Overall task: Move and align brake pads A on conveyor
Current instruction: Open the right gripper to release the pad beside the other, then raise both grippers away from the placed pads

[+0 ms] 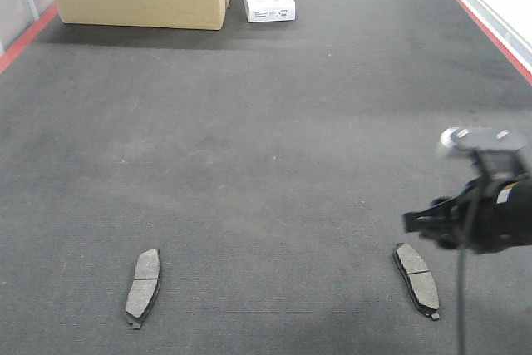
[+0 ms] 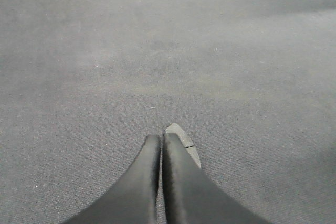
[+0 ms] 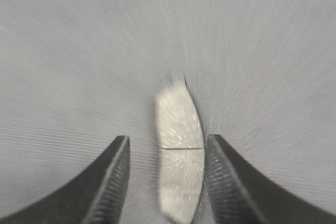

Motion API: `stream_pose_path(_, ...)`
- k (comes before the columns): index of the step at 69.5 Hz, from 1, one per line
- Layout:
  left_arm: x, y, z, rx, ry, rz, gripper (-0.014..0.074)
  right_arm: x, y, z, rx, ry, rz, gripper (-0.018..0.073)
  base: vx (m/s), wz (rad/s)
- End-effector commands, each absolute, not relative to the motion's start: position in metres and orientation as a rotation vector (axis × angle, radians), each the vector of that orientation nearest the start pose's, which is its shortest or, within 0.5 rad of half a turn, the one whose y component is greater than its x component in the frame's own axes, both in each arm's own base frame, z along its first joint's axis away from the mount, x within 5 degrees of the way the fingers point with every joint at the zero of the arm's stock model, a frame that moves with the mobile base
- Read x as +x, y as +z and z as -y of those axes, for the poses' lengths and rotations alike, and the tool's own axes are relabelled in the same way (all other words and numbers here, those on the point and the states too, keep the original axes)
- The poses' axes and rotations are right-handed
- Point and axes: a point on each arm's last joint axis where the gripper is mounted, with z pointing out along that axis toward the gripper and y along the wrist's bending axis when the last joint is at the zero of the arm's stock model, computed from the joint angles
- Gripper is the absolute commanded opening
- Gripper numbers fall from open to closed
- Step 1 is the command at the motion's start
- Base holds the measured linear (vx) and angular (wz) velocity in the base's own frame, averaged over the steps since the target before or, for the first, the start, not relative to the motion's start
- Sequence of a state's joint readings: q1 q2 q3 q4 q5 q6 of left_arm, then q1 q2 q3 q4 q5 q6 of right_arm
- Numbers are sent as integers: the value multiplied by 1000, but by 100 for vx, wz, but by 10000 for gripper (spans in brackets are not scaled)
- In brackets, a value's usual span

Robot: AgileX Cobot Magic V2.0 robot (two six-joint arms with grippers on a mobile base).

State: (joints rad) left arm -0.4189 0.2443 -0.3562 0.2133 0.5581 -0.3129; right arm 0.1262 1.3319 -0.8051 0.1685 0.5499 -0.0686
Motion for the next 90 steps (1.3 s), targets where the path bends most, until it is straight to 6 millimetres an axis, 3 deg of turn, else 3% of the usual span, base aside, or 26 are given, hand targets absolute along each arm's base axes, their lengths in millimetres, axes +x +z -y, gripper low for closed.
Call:
stream_pose_path(1, 63, 283, 18, 206, -291, -1825, -6, 237, 284, -37, -141, 167, -2419, 257, 0, 0)
stream_pose_path(13, 63, 283, 18, 206, -291, -1825, -6, 200, 309, -33, -162, 167, -2351, 173, 0, 0)
stream_pose_path(19, 63, 283, 18, 206, -291, -1825, -6, 179, 312, -30, -172, 161, -2285, 118, 0, 0)
stream_pose_path(31, 63, 283, 18, 206, -292, -1825, -6, 132, 306, -23, -219, 123, -2110, -11, 0, 0)
stream_pose_path(48, 62, 283, 18, 205, -293, -1825, -6, 81, 287, -16, -245, 97, -1949, -8, 0, 0)
stream_pose_path(61, 62, 283, 18, 205, -292, -1826, -6, 65, 290, -14, -230, 94, -1833, -8, 0, 0)
stream_pose_path(90, 62, 283, 18, 205, -292, -1826, -6, 65, 290, -14, -227, 102, -1832, -6, 0, 0)
